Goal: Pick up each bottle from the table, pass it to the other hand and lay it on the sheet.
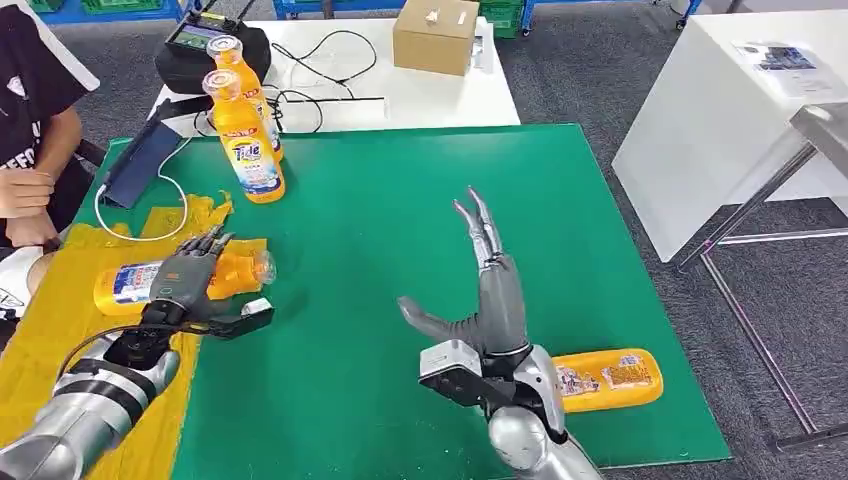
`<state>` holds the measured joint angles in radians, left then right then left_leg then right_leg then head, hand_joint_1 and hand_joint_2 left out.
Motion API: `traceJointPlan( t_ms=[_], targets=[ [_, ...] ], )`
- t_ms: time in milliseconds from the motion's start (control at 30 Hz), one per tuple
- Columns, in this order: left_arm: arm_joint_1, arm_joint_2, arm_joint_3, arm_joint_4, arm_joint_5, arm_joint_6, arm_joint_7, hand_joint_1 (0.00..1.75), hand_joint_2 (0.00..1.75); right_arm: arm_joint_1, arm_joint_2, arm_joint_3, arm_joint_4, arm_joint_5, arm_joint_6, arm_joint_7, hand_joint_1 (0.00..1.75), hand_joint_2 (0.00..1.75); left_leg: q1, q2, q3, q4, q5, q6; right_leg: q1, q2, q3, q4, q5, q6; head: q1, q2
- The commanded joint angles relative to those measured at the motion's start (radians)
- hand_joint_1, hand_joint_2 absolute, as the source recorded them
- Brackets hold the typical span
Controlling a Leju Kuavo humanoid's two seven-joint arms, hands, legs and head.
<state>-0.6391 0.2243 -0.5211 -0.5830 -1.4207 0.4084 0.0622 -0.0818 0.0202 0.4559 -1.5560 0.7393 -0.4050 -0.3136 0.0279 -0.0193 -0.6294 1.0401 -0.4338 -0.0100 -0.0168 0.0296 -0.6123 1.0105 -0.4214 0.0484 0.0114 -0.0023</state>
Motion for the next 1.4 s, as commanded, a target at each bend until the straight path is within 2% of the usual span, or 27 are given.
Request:
traceJointPlan(
  t_ms=[33, 67, 100, 133, 167, 300, 367, 467, 633, 733, 867, 967, 1033, 1067, 1400],
  targets=[
    [0.043, -0.026, 0.07, -0.151, -0.036, 0.06, 0.022, 0.0, 1.75, -0.001, -0.038, 0.038, 0.036, 0.004, 0.036, 0.002, 0.0, 1.75, -0.001, 0.0, 0.003, -0.002, -0.001, 0.002, 0.0, -0.003, 0.004, -0.002, -0.001, -0.001, 0.0, 0.0],
    [0.056, -0.021, 0.073, -0.177, -0.068, 0.111, 0.036, 0.0, 1.75, -0.003, -0.048, 0.048, 0.035, -0.012, 0.078, 0.002, 0.0, 1.75, 0.0, 0.001, 0.002, -0.001, -0.001, 0.002, 0.0, -0.002, 0.003, -0.001, -0.001, -0.001, 0.0, 0.0],
    [0.099, -0.035, 0.12, -0.25, -0.073, 0.241, 0.016, 0.0, 1.75, 0.005, -0.076, 0.061, 0.028, -0.223, 0.302, -0.04, 0.0, 1.75, 0.0, 0.002, 0.004, -0.002, -0.001, 0.002, 0.001, -0.002, 0.004, -0.002, -0.001, -0.002, 0.0, 0.0],
    [0.121, -0.043, 0.144, -0.29, -0.082, 0.227, 0.007, 0.0, 1.75, 0.013, -0.081, 0.047, 0.036, -0.233, 0.308, -0.055, 0.0, 1.75, 0.0, 0.002, 0.002, -0.001, -0.001, 0.002, 0.001, -0.001, 0.002, -0.001, 0.0, -0.001, 0.0, 0.0],
    [0.153, -0.058, 0.171, -0.349, -0.071, 0.29, -0.019, 0.0, 1.75, 0.025, -0.095, 0.049, 0.04, -0.285, 0.369, -0.082, 0.0, 1.75, 0.0, 0.001, 0.001, -0.001, 0.0, 0.001, 0.0, -0.002, 0.001, -0.001, 0.0, -0.001, 0.0, 0.0],
    [0.263, -0.116, 0.247, -0.544, -0.043, 0.29, -0.085, 0.0, 1.75, 0.073, -0.143, 0.043, 0.037, -0.318, 0.43, -0.146, 0.0, 1.75, -0.001, 0.0, 0.004, -0.003, -0.001, 0.003, 0.0, -0.005, 0.005, -0.004, -0.002, -0.001, 0.0, 0.0],
    [0.292, -0.131, 0.262, -0.59, -0.048, 0.29, -0.098, 0.0, 1.75, 0.087, -0.164, 0.046, 0.032, -0.338, 0.467, -0.156, 0.0, 1.75, -0.001, -0.001, 0.001, -0.001, -0.001, 0.002, 0.0, -0.003, 0.002, -0.002, -0.001, 0.0, 0.0, 0.0],
    [0.332, -0.176, 0.272, -0.564, 0.245, 0.282, -0.252, 0.0, 1.75, 0.119, -0.24, 0.049, 0.076, -0.275, 0.497, -0.097, 0.0, 1.75, -0.001, -0.001, 0.001, -0.001, -0.001, 0.002, -0.001, -0.003, 0.002, -0.003, -0.001, 0.0, 0.0, 0.0],
    [0.334, -0.175, 0.271, -0.558, 0.251, 0.285, -0.259, 0.0, 1.75, 0.118, -0.247, 0.04, 0.102, -0.285, 0.499, -0.118, 0.0, 1.75, -0.002, 0.0, 0.002, -0.002, -0.002, 0.002, 0.0, -0.003, 0.003, -0.003, -0.001, -0.001, 0.0, 0.0],
    [0.387, -0.209, 0.308, -0.592, 0.382, 0.286, -0.3, 0.0, 1.75, 0.133, -0.271, 0.053, 0.156, -0.128, 0.41, 0.059, 0.0, 1.75, -0.001, 0.001, 0.001, -0.002, -0.002, 0.002, 0.0, -0.002, 0.002, -0.003, -0.001, -0.001, 0.0, 0.0],
    [0.439, -0.243, 0.302, -0.612, 0.428, 0.281, -0.316, 0.0, 1.75, 0.14, -0.29, 0.075, 0.234, 0.041, 0.249, 0.155, 0.0, 1.75, -0.002, 0.0, 0.006, -0.004, -0.003, 0.003, 0.0, -0.003, 0.006, -0.006, -0.001, -0.001, 0.0, 0.0],
    [0.445, -0.259, 0.308, -0.64, 0.452, 0.29, -0.317, 0.0, 1.75, 0.14, -0.28, 0.063, 0.24, 0.086, 0.221, 0.203, 0.0, 1.75, -0.001, 0.001, 0.004, -0.003, -0.003, 0.003, 0.0, -0.003, 0.005, -0.005, -0.002, -0.001, 0.0, 0.0],
    [0.442, -0.264, 0.304, -0.658, 0.457, 0.278, -0.314, 0.0, 1.75, 0.128, -0.286, 0.08, 0.262, 0.198, 0.19, 0.284, 0.0, 1.75, -0.001, 0.001, 0.001, -0.001, -0.003, 0.002, 0.0, -0.002, 0.002, -0.003, -0.001, -0.001, 0.0, 0.0],
    [0.441, -0.265, 0.303, -0.662, 0.458, 0.276, -0.312, 0.0, 1.75, 0.126, -0.287, 0.082, 0.269, 0.228, 0.181, 0.305, 0.0, 1.75, -0.001, 0.001, 0.003, -0.002, -0.003, 0.003, 0.0, -0.003, 0.005, -0.004, -0.002, -0.001, 0.0, 0.0],
    [0.437, -0.272, 0.305, -0.658, 0.463, 0.257, -0.306, 0.0, 1.75, 0.128, -0.271, 0.06, 0.286, 0.242, 0.196, 0.31, 0.0, 1.75, -0.001, 0.001, 0.001, -0.002, -0.003, 0.002, 0.0, -0.002, 0.002, -0.003, -0.001, -0.001, 0.0, 0.0]
  ],
)
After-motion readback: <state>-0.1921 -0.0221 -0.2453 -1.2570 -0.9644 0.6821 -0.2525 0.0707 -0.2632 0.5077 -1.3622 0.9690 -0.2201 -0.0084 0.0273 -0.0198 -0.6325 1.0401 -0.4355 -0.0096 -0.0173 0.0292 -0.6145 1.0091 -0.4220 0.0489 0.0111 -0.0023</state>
